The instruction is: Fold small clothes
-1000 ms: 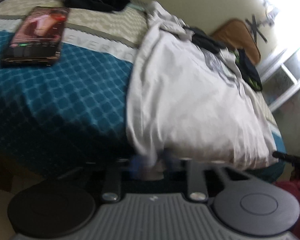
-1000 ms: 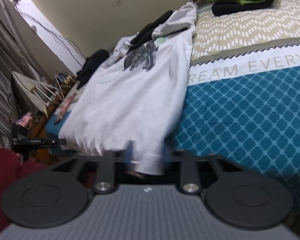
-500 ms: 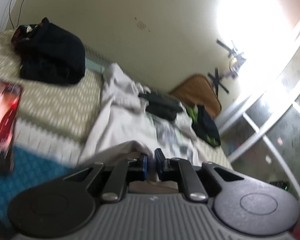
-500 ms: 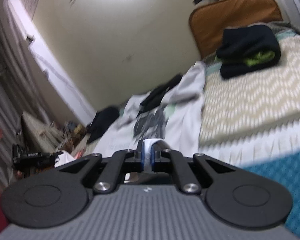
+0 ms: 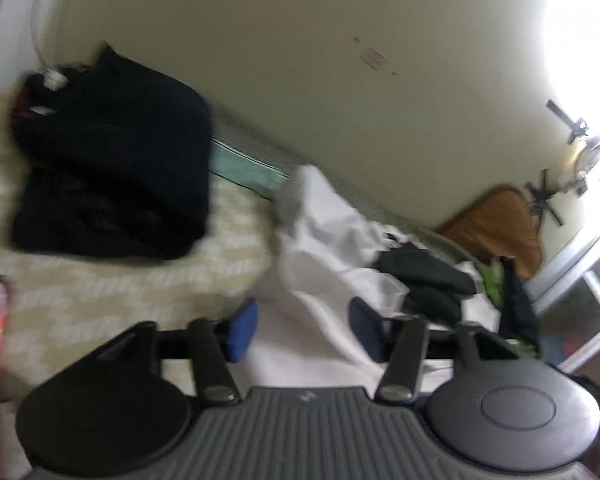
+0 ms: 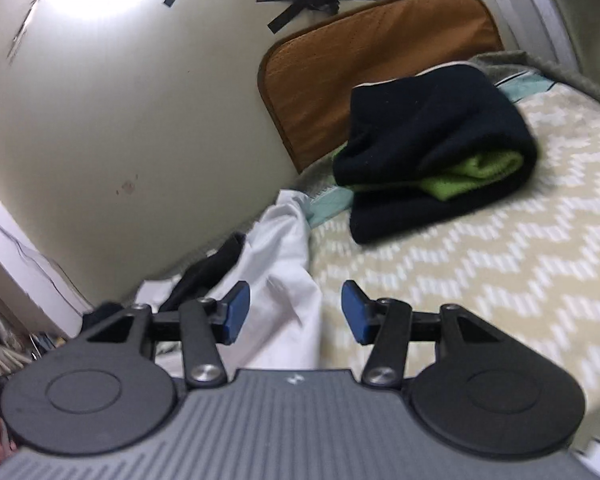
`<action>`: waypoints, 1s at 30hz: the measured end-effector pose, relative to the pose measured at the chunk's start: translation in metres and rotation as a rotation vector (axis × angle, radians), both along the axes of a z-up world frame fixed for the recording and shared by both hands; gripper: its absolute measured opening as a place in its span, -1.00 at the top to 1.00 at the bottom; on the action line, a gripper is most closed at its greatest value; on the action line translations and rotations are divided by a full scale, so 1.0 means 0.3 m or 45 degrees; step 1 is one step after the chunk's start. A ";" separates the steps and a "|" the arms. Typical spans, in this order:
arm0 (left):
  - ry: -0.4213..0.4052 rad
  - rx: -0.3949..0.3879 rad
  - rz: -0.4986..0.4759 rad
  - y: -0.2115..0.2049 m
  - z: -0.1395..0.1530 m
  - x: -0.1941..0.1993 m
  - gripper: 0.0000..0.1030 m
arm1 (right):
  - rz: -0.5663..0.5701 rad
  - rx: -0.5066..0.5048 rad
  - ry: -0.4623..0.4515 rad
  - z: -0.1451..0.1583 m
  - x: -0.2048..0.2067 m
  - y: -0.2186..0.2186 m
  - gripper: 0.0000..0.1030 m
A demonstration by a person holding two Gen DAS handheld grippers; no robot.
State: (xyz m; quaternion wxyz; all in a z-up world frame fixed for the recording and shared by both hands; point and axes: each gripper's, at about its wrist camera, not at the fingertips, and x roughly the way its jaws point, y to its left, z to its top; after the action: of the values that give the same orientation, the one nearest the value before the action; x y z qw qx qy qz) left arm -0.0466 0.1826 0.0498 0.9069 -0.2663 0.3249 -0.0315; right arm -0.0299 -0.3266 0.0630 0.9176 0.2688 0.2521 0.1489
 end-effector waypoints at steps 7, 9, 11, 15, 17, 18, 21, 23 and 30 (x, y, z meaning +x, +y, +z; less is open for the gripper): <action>-0.009 0.036 -0.106 -0.049 0.000 -0.067 -0.02 | 0.425 -0.127 -0.015 0.055 -0.020 0.249 0.27; -0.014 0.060 -0.123 -0.074 -0.004 -0.080 -0.02 | 0.561 -0.180 0.052 0.036 0.015 0.365 0.42; -0.013 0.089 -0.126 -0.093 -0.006 -0.100 -0.02 | 0.659 -0.231 0.150 -0.004 0.069 0.475 0.45; 0.005 0.110 -0.096 -0.084 -0.020 -0.146 -0.03 | 0.681 -0.315 0.143 -0.032 0.188 0.630 0.51; 0.032 0.103 -0.073 -0.066 -0.028 -0.153 -0.03 | 0.501 -0.363 0.001 0.009 0.262 0.636 0.48; 0.042 0.104 -0.055 -0.054 -0.029 -0.160 -0.05 | 0.403 -0.362 -0.037 0.026 0.292 0.618 0.44; 0.052 0.078 -0.040 -0.020 -0.030 -0.182 -0.10 | 0.341 -0.267 -0.002 0.058 0.323 0.525 0.44; 0.075 0.044 -0.054 -0.005 -0.043 -0.186 -0.15 | 0.351 -0.309 -0.033 0.076 0.254 0.460 0.43; 0.119 -0.099 -0.125 -0.022 -0.081 -0.142 -0.26 | 0.165 -0.156 0.067 0.045 0.015 0.160 0.19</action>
State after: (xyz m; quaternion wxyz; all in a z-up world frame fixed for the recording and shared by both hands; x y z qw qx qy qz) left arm -0.0893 0.1760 0.0255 0.8770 -0.2864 0.3781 -0.0761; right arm -0.0253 -0.2787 0.0766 0.9138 0.1992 0.3017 0.1850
